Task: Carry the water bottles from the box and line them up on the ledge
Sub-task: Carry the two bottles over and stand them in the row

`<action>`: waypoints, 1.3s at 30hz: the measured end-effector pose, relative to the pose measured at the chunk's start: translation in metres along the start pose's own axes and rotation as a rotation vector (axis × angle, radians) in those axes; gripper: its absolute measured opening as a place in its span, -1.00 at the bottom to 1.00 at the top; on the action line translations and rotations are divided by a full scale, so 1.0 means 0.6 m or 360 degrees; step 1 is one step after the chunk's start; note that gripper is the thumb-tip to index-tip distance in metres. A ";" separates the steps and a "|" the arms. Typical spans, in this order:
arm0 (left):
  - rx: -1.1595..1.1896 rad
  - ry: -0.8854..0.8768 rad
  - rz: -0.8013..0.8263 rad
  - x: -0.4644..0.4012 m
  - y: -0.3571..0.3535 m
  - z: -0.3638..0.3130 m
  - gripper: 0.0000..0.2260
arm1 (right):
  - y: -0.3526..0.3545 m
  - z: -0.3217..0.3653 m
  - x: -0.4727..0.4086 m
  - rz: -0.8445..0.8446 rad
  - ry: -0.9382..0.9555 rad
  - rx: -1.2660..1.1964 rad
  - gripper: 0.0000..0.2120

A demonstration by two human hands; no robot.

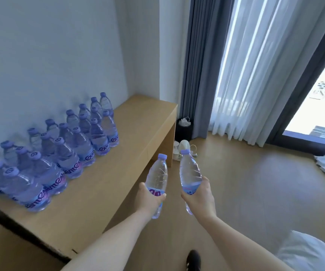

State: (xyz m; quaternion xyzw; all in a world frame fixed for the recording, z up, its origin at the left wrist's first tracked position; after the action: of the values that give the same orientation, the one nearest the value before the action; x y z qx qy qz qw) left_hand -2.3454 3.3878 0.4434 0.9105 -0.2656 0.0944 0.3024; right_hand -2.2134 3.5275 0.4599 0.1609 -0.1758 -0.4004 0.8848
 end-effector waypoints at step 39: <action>0.0967 0.0481 -0.1184 -0.770 0.200 -0.125 -0.66 | -0.487 0.361 -0.866 0.1294 0.0366 0.0403 -0.38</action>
State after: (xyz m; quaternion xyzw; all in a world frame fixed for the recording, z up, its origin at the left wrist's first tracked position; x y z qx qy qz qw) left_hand -2.7995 3.5488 0.4098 0.9666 0.1631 0.1841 0.0719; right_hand -2.8199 3.7106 0.4329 0.2292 -0.1729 0.0254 0.9576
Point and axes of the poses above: each hand's wrist, its own x-axis away from the middle knuckle, its own y-axis out of the back of the hand, z = x × y, the point moved 4 cm from there along -x, towards the middle knuckle, and after that the axes turned 5 degrees about z, right-handed, at the moved point
